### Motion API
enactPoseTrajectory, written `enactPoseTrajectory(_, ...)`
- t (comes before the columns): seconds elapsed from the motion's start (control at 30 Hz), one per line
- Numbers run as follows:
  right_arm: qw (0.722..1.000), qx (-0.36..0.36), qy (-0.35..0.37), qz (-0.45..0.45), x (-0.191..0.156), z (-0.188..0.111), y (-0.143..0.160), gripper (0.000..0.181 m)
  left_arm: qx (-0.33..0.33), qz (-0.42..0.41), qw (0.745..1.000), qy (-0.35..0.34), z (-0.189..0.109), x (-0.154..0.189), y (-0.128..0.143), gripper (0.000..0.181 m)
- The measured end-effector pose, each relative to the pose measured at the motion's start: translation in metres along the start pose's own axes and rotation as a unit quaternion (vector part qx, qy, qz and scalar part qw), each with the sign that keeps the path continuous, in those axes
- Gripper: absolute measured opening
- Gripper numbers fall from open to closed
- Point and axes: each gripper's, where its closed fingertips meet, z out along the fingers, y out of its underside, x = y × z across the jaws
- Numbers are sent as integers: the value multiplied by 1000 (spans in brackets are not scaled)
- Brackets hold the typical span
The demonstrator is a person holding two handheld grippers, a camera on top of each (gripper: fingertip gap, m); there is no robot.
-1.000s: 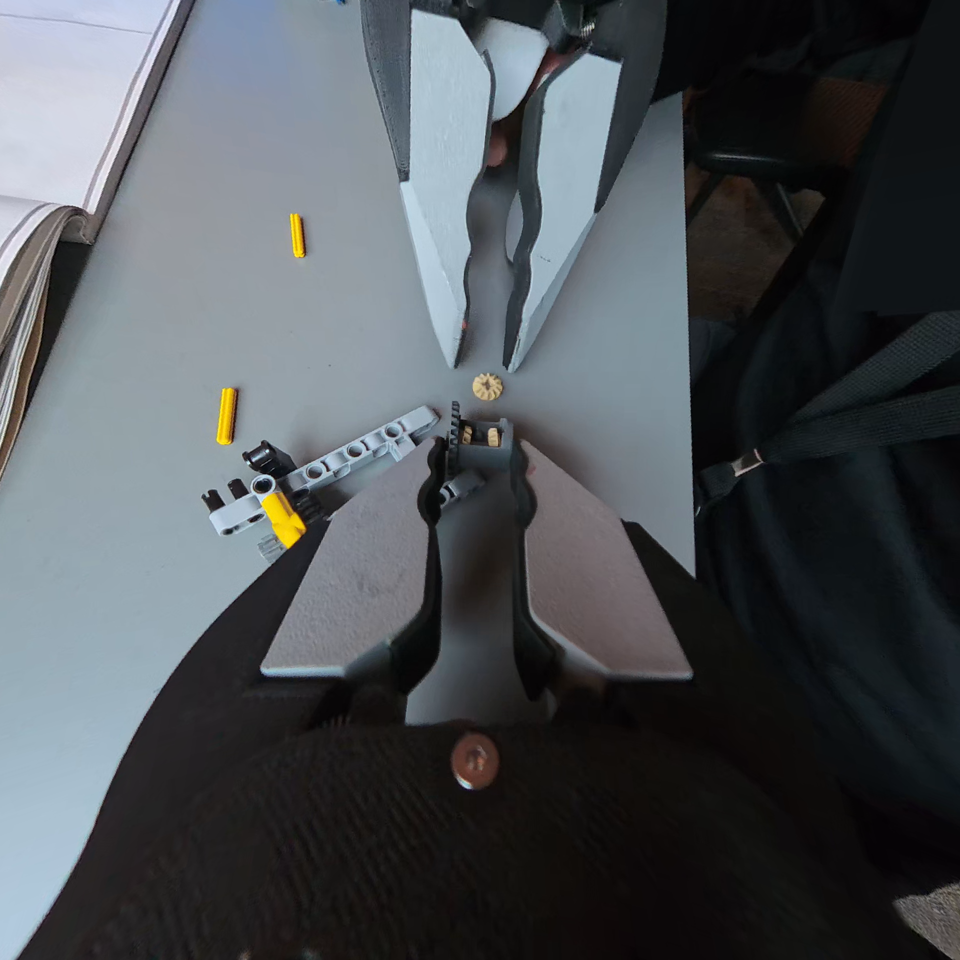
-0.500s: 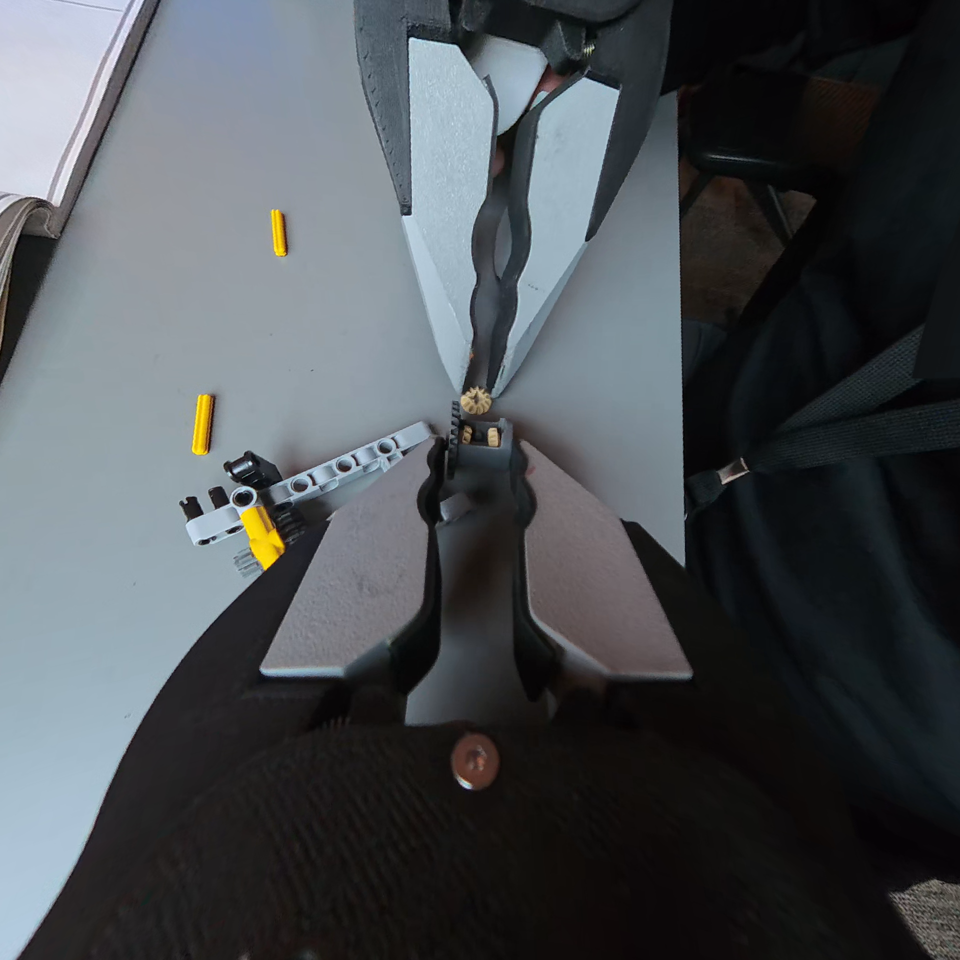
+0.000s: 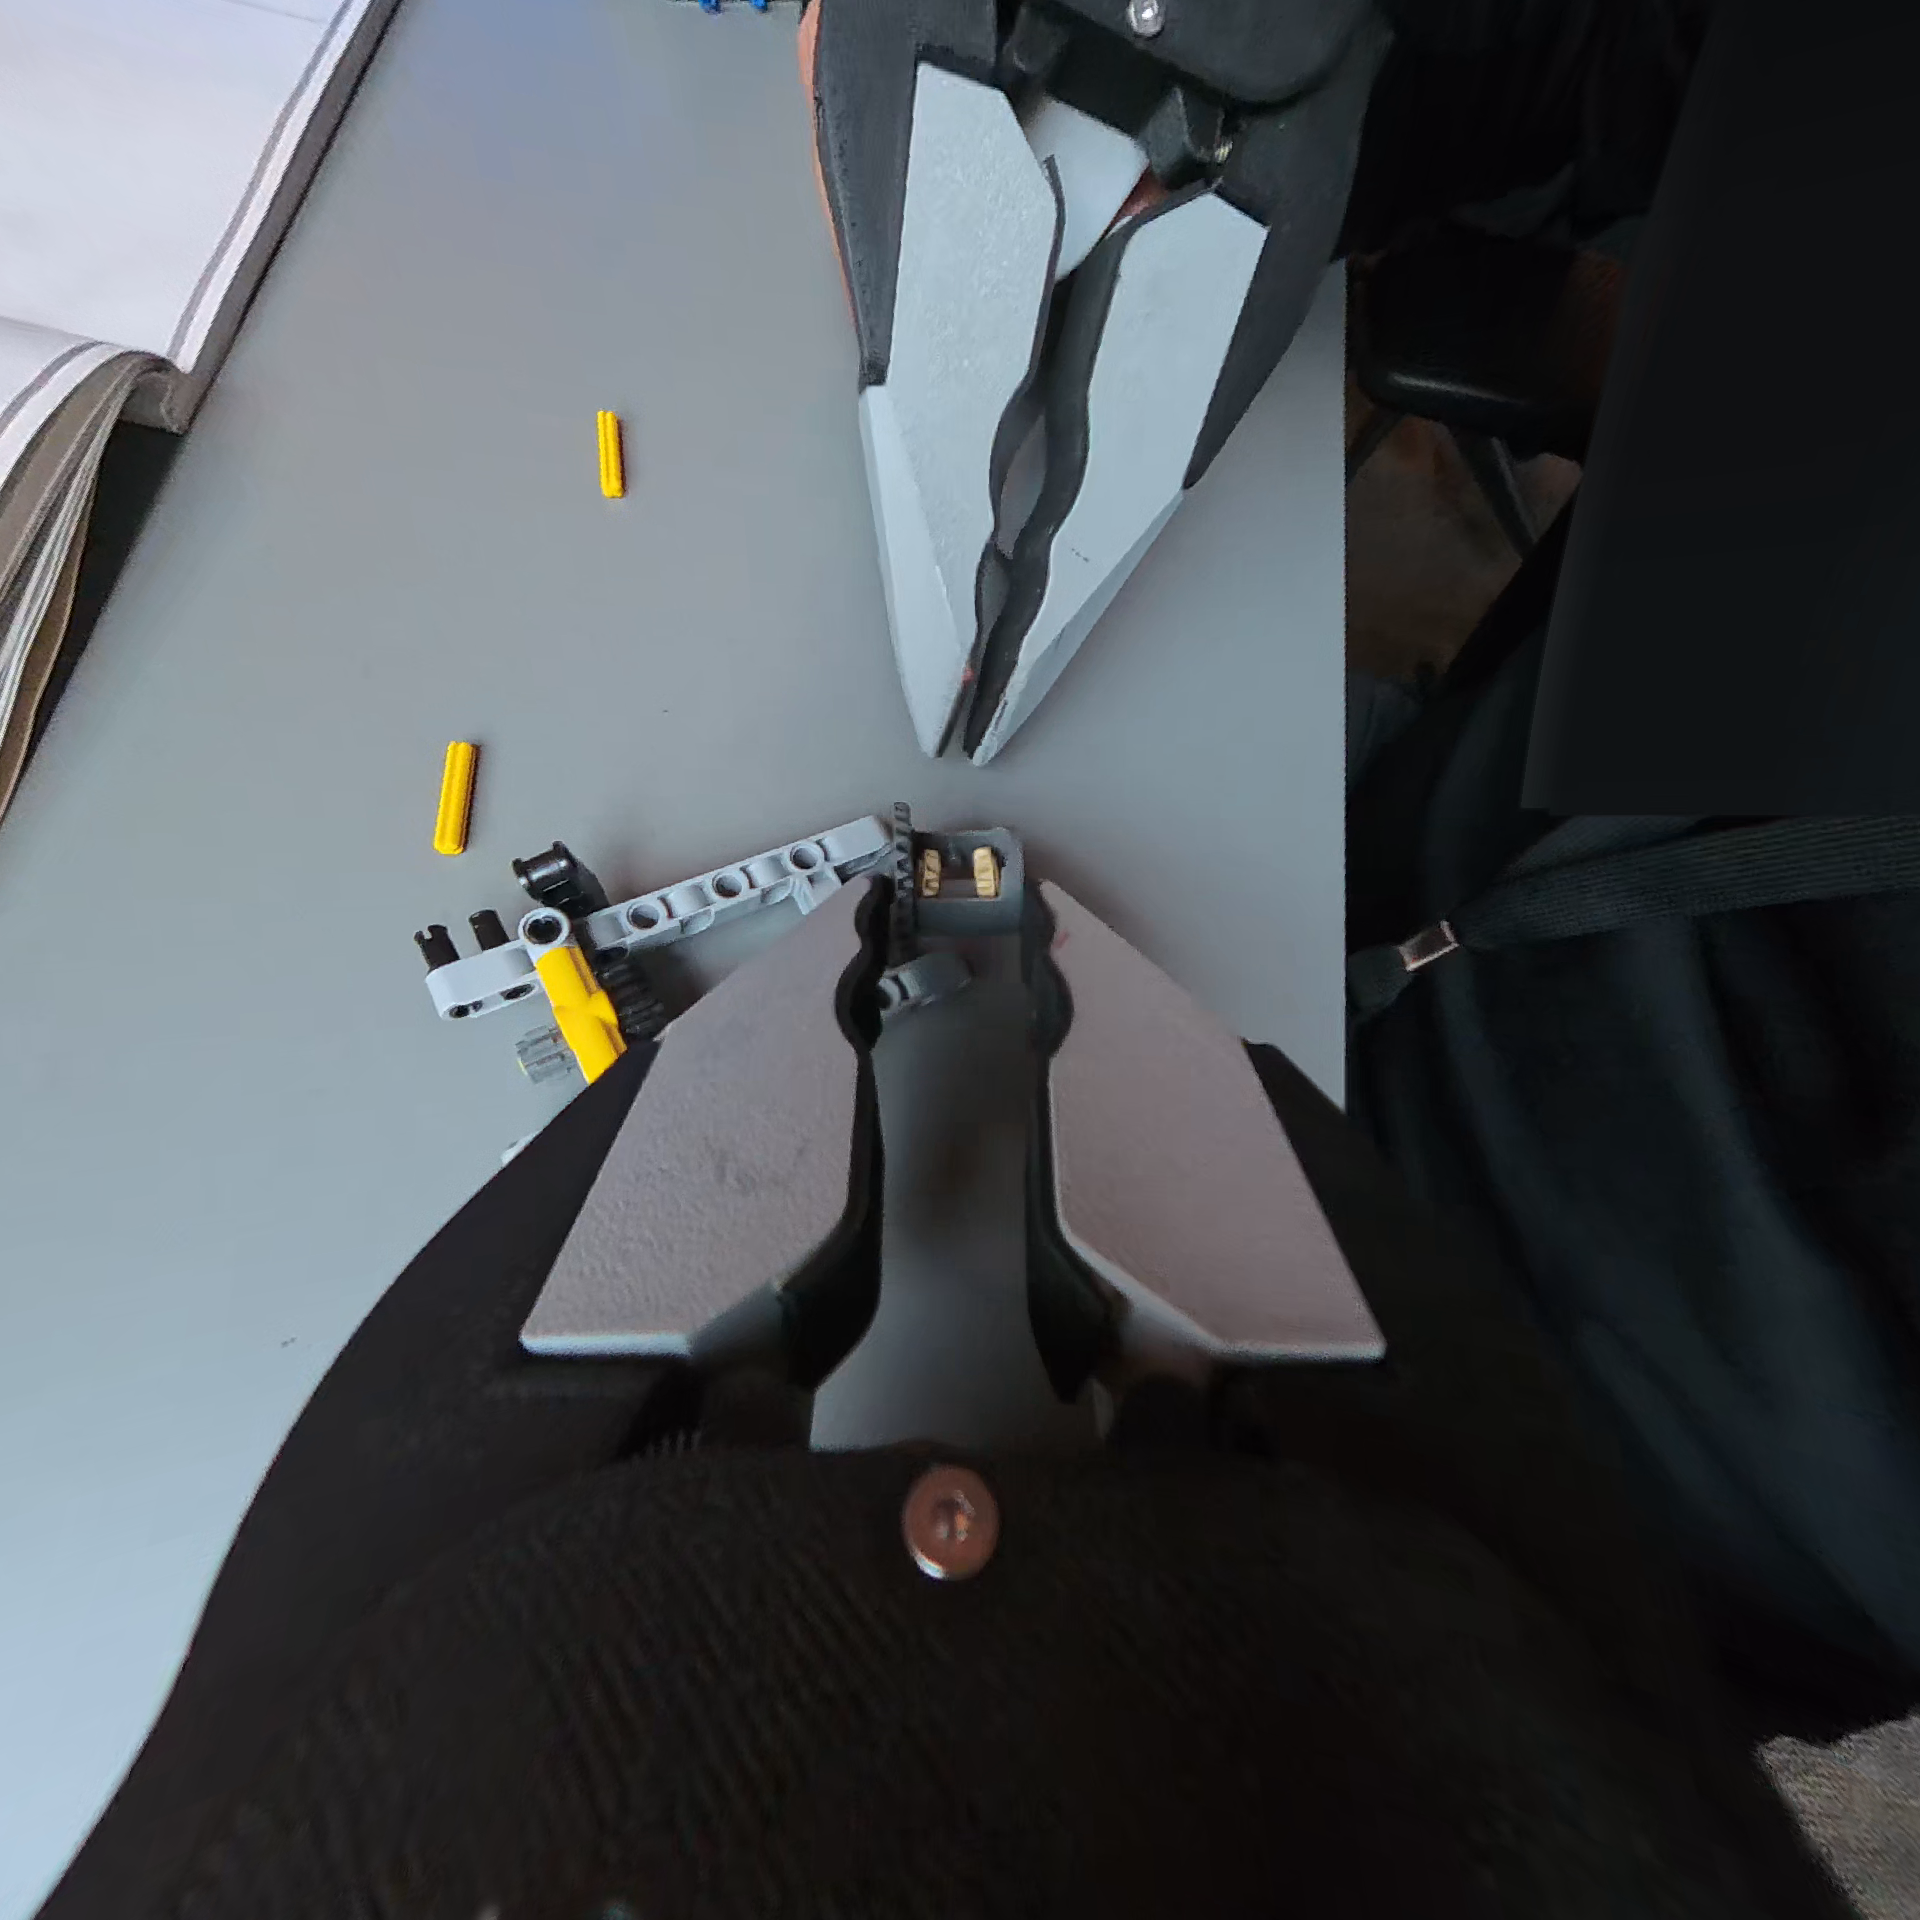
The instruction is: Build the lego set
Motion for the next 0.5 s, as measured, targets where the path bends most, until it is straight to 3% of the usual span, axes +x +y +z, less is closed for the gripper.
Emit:
enactPoseTrajectory(0.17,998,49,27,1,5,-4,-20,3,-1,3,1000,-2,2,3,1,22)
enactPoseTrajectory(0.5,998,59,32,-8,0,1,-29,1,1,6,1000,1,8,8,-2,22)
